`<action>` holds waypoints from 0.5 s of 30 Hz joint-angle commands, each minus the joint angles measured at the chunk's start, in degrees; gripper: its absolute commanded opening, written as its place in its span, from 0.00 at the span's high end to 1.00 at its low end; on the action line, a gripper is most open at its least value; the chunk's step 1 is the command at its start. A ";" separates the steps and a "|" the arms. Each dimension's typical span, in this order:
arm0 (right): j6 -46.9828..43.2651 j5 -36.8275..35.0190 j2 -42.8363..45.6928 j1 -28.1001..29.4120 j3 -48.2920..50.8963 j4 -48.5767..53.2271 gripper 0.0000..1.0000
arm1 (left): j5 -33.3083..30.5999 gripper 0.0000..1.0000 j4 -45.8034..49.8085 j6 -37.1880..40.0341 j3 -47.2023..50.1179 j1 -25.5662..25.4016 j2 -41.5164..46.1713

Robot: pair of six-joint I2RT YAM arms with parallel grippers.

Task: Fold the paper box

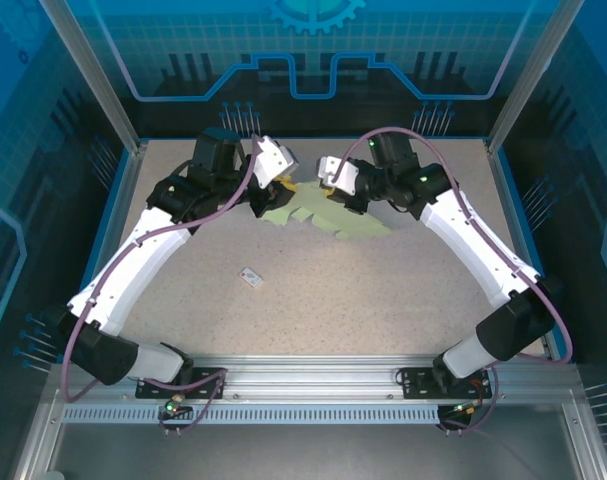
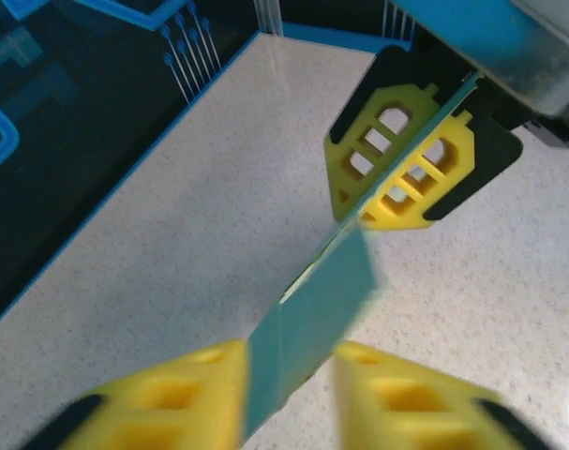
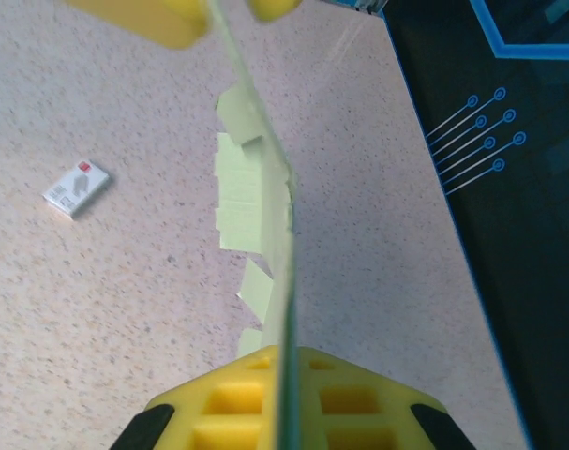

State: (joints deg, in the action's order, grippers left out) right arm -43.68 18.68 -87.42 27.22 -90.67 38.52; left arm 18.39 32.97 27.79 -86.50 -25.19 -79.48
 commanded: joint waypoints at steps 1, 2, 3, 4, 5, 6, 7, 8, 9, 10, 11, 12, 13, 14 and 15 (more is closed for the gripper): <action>5.38 10.20 4.89 -3.98 2.12 -1.45 1.00 | -2.78 0.47 -7.66 -3.33 3.56 0.04 4.76; 6.75 11.88 6.27 -5.23 3.29 -2.65 1.00 | -3.58 0.41 -10.51 -5.00 5.69 0.49 6.20; 8.10 13.69 7.58 -6.46 4.68 -4.01 1.00 | -3.35 0.36 -13.33 -6.91 7.82 1.22 7.80; 9.42 15.44 8.65 -7.54 5.45 -5.06 1.00 | -2.73 0.32 -15.93 -8.82 10.00 2.18 9.14; 11.15 17.50 9.80 -9.01 6.35 -6.35 1.00 | -1.93 0.29 -18.90 -11.60 12.50 3.38 10.78; 13.01 19.55 10.92 -10.48 7.04 -7.54 1.00 | -0.82 0.27 -22.00 -14.63 15.01 4.77 12.38; 14.67 20.99 11.77 -11.63 7.62 -8.65 1.00 | 0.28 0.25 -24.63 -17.19 17.39 6.22 13.78; 16.80 22.62 12.62 -13.10 8.28 -10.19 1.00 | 1.71 0.23 -27.45 -20.36 19.76 7.87 15.22; 18.85 24.15 13.50 -14.41 8.83 -11.53 1.00 | 3.36 0.21 -30.47 -23.64 22.32 9.44 16.52; 20.38 25.36 14.06 -15.22 9.21 -12.54 1.00 | 4.61 0.20 -32.68 -26.04 24.38 10.70 17.40; 22.03 26.75 14.71 -16.25 9.60 -13.47 1.00 | 6.08 0.18 -34.69 -28.16 26.47 11.78 18.20; 23.46 27.94 15.18 -16.97 10.00 -14.52 1.00 | 6.87 0.17 -36.81 -30.06 28.28 12.57 18.88; 24.88 28.60 15.67 -17.39 10.45 -15.51 1.00 | 7.37 0.15 -38.31 -31.44 29.68 13.15 19.16; 26.51 29.43 16.14 -17.89 10.82 -16.73 1.00 | 8.54 0.14 -39.69 -32.69 30.88 13.75 19.32; 28.23 30.27 16.42 -18.22 11.16 -17.97 1.00 | 9.62 0.14 -40.61 -33.71 31.65 14.09 19.23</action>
State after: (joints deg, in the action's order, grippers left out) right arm -22.96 42.41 -72.10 10.07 -80.97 25.93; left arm 22.61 1.37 2.24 -57.19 -12.10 -61.06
